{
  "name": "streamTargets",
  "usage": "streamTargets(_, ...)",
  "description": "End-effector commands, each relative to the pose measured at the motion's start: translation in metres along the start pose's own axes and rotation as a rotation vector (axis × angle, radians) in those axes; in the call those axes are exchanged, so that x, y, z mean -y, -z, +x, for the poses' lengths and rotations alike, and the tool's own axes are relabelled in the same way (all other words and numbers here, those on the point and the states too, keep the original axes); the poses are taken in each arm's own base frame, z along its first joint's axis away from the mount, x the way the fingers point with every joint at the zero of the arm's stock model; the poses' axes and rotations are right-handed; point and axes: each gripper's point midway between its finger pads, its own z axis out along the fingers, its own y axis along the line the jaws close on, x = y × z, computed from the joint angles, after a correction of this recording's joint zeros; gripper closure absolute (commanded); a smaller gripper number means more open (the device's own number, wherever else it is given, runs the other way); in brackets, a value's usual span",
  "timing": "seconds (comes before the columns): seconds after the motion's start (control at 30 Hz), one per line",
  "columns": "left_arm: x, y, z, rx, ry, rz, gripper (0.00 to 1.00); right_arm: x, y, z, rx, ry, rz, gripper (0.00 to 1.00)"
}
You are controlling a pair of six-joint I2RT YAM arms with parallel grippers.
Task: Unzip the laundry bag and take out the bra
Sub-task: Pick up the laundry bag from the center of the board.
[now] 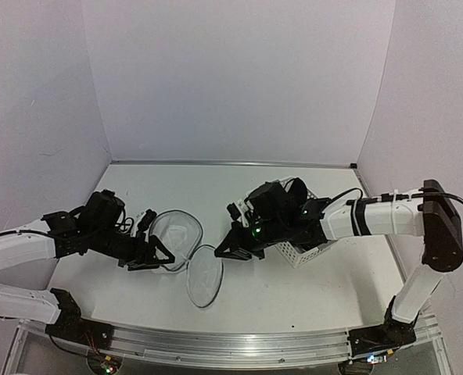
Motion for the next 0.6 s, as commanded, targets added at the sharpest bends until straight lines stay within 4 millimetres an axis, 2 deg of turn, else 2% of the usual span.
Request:
streamTargets(0.0,0.023,0.002,-0.008,0.041,-0.001,0.118,0.31,-0.056,0.011,-0.031,0.077,-0.016,-0.182,1.00)
streamTargets(0.33,0.029,-0.002,-0.007,0.045,0.010,0.192,0.30,-0.088,0.023,-0.058,0.165,-0.121,-0.314,1.00)
streamTargets(0.57,0.041,0.009,-0.012,0.110,0.008,0.266,0.30,-0.116,0.037,-0.077,0.223,-0.166,-0.442,1.00)
